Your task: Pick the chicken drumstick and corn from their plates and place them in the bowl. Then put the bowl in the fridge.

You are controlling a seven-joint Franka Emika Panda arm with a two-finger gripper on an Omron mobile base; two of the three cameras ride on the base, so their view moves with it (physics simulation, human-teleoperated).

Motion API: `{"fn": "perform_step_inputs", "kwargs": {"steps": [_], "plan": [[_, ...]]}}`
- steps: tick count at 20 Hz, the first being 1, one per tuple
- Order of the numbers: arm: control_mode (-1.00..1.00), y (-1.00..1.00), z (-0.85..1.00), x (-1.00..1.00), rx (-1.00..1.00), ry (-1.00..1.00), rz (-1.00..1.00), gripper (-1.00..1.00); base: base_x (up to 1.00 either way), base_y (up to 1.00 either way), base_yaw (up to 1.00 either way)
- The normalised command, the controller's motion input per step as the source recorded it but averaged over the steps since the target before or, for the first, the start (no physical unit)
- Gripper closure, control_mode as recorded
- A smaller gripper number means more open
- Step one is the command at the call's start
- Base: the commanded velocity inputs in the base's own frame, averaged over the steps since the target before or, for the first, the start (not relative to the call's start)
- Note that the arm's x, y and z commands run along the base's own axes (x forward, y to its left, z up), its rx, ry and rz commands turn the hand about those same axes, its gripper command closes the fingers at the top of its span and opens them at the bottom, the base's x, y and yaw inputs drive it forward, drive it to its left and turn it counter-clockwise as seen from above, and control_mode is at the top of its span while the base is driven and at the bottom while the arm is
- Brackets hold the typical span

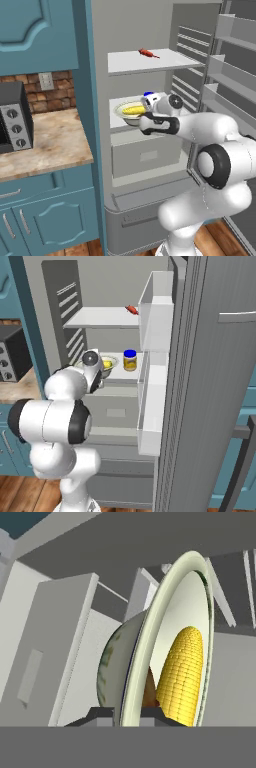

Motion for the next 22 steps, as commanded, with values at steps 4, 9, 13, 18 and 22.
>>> {"fn": "perform_step_inputs", "kwargs": {"steps": [4,9,13,18,22], "plan": [[-1.00,0.05,-0.28,0.39,0.00,0.00,0.00,1.00,0.00,0.00,0.00],[-1.00,0.02,-0.21,0.41,0.00,0.00,0.00,1.00,0.00,0.00,0.00],[-1.00,0.00,-0.18,0.44,0.01,0.00,0.01,1.00,0.00,0.00,0.00],[-1.00,0.00,-0.16,0.47,0.03,0.00,0.03,1.00,0.00,0.00,0.00],[-1.00,-0.02,-0.18,0.41,0.05,0.00,0.04,1.00,0.00,0.00,0.00]]}}
